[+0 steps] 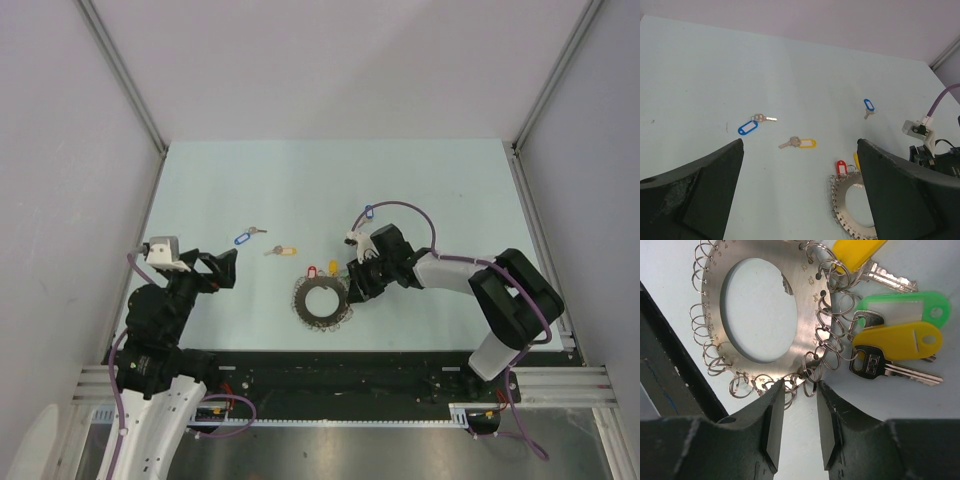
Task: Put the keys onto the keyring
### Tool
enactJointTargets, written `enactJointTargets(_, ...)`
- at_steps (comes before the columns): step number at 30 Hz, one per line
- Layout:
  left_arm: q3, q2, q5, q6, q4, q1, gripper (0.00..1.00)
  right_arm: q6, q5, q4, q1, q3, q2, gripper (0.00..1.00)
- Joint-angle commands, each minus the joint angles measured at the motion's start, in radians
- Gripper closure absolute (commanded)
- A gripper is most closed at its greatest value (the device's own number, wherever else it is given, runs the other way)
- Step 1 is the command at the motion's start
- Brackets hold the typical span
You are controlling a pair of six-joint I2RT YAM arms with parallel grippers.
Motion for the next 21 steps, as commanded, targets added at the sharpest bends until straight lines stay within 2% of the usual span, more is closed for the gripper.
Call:
enactJointTargets(1, 0.029, 0.013, 0.013, -0.009, 0.026, 0.005, 0.0, -0.019, 0.003, 0.014, 0.001, 0.025, -0.023, 0.64)
enactJointTargets(9, 0.029, 0.013, 0.038, -0.009, 0.026, 0.006, 0.0, -0.008, 0.155, 0.008, 0.002, 0.021, -0.132, 0.62)
enactJointTargets(13, 0.029, 0.008, 0.036, -0.009, 0.024, 0.006, 0.0, -0.003, 0.151, 0.009, -0.007, 0.018, -0.12, 0.63)
enactJointTargets(21, 0.027, 0.005, 0.039, -0.009, 0.024, 0.006, 0.0, 0.044, 0.12, -0.017, 0.0, 0.016, -0.063, 0.72)
